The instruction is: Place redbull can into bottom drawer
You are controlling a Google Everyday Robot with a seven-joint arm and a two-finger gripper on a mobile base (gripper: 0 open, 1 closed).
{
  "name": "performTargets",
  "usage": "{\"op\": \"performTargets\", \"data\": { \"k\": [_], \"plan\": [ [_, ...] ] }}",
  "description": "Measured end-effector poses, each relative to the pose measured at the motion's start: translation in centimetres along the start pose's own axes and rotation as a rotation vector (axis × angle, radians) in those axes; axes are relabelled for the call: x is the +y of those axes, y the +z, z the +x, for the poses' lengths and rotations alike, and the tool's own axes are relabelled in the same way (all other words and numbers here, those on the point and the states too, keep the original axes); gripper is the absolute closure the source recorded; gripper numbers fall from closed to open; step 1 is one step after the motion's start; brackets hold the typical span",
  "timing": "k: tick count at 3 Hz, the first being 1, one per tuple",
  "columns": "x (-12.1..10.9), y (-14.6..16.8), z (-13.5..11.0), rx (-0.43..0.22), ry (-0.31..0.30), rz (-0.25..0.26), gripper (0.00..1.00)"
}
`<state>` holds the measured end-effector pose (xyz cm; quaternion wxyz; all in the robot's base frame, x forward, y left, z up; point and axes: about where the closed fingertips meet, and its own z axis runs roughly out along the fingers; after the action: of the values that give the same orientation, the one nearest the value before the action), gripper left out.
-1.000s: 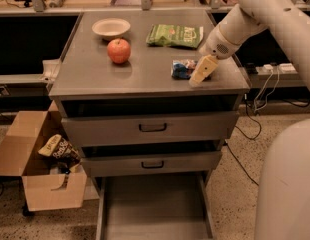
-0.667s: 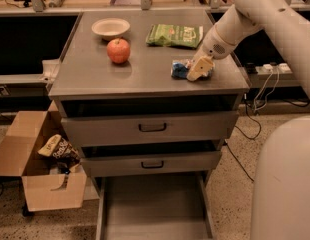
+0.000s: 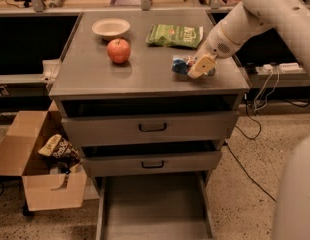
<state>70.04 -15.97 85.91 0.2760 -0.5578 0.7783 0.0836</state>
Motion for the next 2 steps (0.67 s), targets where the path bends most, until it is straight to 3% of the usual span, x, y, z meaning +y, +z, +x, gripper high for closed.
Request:
{"op": "performTargets", "data": {
  "k": [1, 2],
  "plan": [
    [2.5, -4.5, -1.1, -0.117, -0.021, 0.056, 1.00],
    [5.4, -8.3, -0.9, -0.255, -0.010, 0.059, 1.00]
  ]
}}
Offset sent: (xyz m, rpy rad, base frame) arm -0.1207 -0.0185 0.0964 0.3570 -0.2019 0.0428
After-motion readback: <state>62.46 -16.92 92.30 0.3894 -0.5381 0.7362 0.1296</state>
